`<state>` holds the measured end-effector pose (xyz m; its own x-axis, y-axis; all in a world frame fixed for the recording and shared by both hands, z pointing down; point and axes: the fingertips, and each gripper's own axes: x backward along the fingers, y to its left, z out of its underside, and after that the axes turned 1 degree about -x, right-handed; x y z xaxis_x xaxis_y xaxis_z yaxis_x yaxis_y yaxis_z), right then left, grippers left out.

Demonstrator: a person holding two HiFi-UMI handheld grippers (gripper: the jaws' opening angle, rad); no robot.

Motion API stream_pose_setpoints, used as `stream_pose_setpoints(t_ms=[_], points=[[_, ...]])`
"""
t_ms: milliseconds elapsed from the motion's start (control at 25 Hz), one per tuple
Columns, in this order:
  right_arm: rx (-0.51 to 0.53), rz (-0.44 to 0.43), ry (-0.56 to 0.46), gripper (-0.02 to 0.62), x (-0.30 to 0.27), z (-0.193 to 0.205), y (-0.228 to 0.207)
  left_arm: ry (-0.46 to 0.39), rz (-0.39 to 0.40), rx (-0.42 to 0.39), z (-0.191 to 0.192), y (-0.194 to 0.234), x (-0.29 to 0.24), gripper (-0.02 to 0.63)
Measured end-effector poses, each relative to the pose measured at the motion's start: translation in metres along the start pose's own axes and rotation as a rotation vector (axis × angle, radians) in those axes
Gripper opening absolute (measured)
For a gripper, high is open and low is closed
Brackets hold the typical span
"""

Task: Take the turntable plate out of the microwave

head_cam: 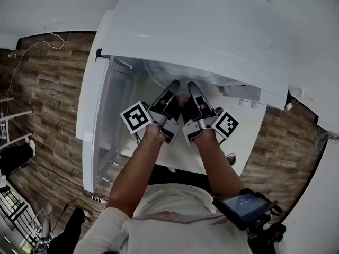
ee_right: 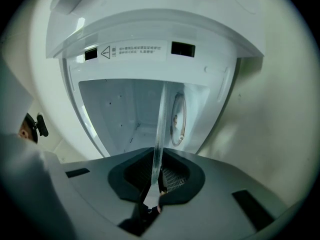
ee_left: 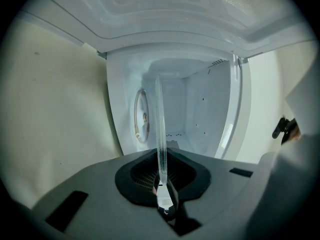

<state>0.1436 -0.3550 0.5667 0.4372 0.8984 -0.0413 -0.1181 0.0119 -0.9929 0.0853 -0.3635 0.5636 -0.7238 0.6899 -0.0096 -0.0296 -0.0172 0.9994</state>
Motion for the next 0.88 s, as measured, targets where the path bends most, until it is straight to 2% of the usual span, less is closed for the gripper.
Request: stream_pose_setpoints(t_ms=[480, 880], points=[[0.003, -0.015, 0.015, 0.038, 0.002, 0.001, 0.013, -0.01, 0.007, 0.001, 0.001, -0.012, 0.004, 0.041], [0.001, -0.019, 0.041, 0.038, 0.028, 0.023, 0.02, -0.032, 0.011, 0.001, 0.019, -0.021, 0.034, 0.041]])
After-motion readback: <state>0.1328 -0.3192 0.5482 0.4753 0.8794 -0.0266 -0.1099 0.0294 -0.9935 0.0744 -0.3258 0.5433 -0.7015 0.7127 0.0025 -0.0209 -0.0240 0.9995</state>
